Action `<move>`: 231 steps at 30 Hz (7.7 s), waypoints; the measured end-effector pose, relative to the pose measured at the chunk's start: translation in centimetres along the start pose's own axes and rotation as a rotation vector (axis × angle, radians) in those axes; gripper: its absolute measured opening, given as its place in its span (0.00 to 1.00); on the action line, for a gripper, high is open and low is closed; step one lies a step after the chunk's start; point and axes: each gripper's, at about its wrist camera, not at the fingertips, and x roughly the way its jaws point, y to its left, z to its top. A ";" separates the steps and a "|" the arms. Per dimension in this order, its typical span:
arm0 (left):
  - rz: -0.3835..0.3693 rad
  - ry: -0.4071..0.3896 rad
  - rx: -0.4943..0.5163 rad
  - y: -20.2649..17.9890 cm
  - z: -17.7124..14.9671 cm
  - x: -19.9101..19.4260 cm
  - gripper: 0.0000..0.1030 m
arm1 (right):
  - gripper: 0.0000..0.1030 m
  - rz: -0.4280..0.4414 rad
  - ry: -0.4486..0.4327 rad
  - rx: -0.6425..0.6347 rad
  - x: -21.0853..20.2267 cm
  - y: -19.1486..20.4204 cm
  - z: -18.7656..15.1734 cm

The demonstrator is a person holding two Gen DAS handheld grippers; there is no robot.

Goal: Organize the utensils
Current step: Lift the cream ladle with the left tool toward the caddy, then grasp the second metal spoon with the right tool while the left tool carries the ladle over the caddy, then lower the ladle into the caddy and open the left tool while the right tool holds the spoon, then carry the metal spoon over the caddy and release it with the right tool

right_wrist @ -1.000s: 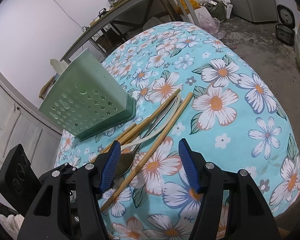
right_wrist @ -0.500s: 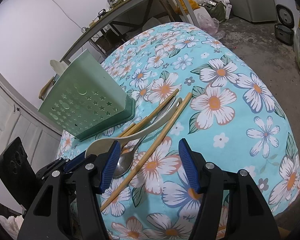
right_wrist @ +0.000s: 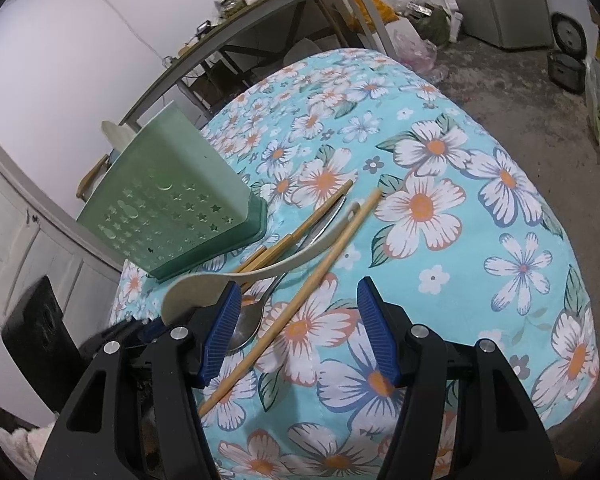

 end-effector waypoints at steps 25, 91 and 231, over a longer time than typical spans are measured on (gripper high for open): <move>0.148 -0.199 -0.042 3.9 1.1 -11.1 0.04 | 0.44 -0.135 -0.061 -0.508 0.1 8.9 -5.0; 0.317 -0.366 -0.230 11.5 -0.2 -22.1 0.04 | 0.22 -0.459 0.073 -0.999 7.1 13.1 -8.2; 0.177 -0.031 -0.239 13.0 -0.6 -9.7 0.77 | 0.03 0.128 -0.159 -0.399 -3.2 17.2 11.8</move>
